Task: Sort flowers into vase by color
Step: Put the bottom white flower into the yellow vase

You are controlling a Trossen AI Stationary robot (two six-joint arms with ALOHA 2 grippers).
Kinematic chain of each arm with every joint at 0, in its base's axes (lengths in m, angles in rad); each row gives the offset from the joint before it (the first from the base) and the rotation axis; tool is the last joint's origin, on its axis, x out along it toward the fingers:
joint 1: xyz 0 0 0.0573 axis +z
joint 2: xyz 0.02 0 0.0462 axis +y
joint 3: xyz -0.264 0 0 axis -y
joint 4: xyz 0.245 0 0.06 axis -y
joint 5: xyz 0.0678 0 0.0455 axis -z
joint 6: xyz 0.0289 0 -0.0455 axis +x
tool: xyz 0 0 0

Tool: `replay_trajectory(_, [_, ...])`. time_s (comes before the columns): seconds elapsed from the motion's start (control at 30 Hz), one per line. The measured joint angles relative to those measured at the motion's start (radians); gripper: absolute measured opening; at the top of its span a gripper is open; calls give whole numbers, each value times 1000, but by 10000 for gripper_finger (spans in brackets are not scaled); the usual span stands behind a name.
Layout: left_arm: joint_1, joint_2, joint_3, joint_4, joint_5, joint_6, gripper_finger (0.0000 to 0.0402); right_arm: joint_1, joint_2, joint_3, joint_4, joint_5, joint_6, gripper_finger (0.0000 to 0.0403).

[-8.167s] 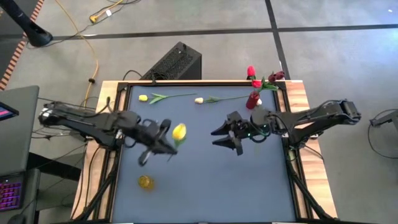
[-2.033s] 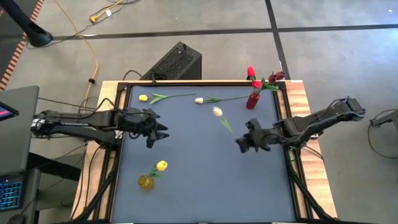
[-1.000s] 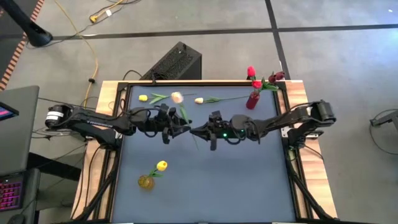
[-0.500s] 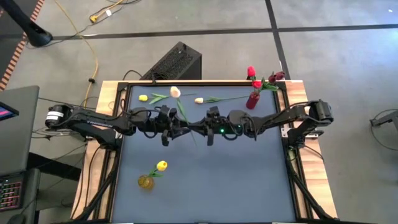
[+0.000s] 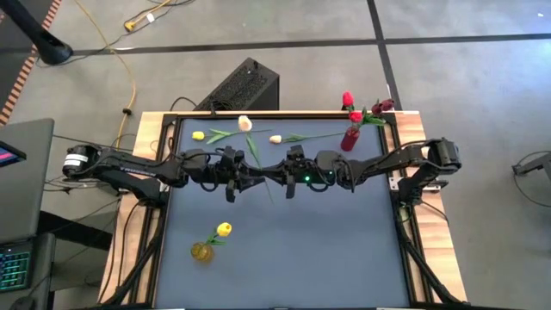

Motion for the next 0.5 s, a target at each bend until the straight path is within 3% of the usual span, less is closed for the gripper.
replay_trajectory(0.5, [0, 0, 0, 10, -46, 15, 121, 1, -1, 0, 37, 74, 2, 22])
